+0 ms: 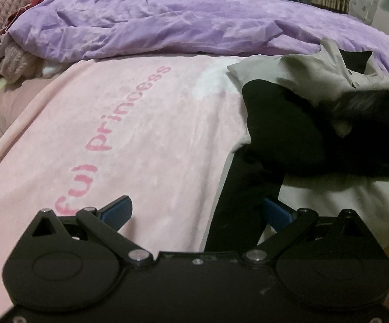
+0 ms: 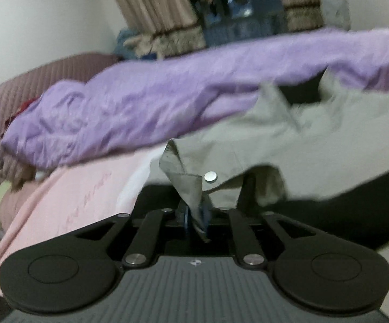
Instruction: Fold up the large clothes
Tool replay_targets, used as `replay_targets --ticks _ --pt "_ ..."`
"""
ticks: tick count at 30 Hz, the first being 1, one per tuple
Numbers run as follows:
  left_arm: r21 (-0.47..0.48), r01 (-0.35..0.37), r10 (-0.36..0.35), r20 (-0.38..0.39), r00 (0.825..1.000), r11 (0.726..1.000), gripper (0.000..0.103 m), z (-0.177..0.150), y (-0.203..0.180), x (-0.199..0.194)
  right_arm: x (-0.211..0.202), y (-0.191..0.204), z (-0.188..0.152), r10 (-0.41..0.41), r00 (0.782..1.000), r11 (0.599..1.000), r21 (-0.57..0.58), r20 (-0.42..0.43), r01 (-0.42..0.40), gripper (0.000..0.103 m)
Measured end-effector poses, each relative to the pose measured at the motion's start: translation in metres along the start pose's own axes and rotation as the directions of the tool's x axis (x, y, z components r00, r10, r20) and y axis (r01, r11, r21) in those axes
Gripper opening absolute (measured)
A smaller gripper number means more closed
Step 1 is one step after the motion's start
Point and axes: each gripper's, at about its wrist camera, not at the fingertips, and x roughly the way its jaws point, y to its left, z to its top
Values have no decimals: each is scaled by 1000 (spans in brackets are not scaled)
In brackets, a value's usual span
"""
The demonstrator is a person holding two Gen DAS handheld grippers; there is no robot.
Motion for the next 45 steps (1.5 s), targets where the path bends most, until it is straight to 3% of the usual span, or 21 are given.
replay_targets --ticks 2,4,6,8,11,13,14,15,17,22,26,28,30,31,33,36,39,42,45 --pt "7 -11 11 -7 1000 1000 103 0 -4 3 15 -6 -8 10 998 1000 11 -68 -9 27" --pt "19 -19 19 -12 1000 1000 103 -1 -8 4 18 -13 -10 46 996 998 45 -82 -42 35" --pt "26 -20 20 -7 1000 999 103 0 -9 4 7 -20 -4 138 986 987 93 -96 -129 57" --pt "28 -16 16 -4 1000 999 103 1 -8 4 -8 -22 3 190 980 977 111 -65 -182 58" --pt "28 -9 9 -1 1000 1000 103 1 -8 2 -46 -27 10 200 978 976 80 53 -204 64" --pt "30 -8 8 1 1000 1000 103 1 -9 1 -62 -36 9 152 979 980 106 136 -167 60" --pt "31 -7 7 2 1000 999 103 1 -10 1 -66 -44 8 108 983 983 129 148 -127 48" --pt "34 -4 4 2 1000 999 103 0 -11 1 -63 -48 7 86 987 985 135 135 -104 36" --pt "43 3 -3 3 1000 999 103 -1 -13 1 -48 -52 4 53 997 992 115 57 -60 26" --pt "64 2 -1 -10 1000 998 103 -4 -17 4 0 -44 -9 29 997 995 100 -71 -21 25" --pt "47 2 0 -31 1000 999 103 -3 -19 6 -5 -44 -6 50 995 996 71 -88 -44 27" --pt "56 24 -23 -15 1000 998 103 -1 -20 -5 -27 -48 4 98 989 993 82 -114 -89 39" --pt "79 53 -53 6 999 995 103 -1 -20 -19 -63 -59 13 125 985 991 55 -119 -120 64" --pt "89 66 -67 8 998 994 103 -3 -19 -26 -86 -66 14 119 988 993 16 -101 -118 71" --pt "106 85 -86 -2 996 991 103 -10 -15 -41 -136 -90 12 38 998 996 -80 -50 -42 91" --pt "118 119 -116 -34 993 986 103 -34 -6 -62 -197 -138 0 -166 986 973 -162 -11 162 91" --pt "159 131 -117 -97 988 979 103 -65 -5 -73 -233 -193 -21 -316 945 939 -173 -88 297 91" --pt "196 146 -117 -151 982 970 103 -88 -11 -74 -253 -235 -43 -384 909 921 -144 -162 363 91" --pt "169 146 -125 -128 984 975 103 -97 -10 -73 -261 -262 -61 -355 911 935 -67 -212 348 92"
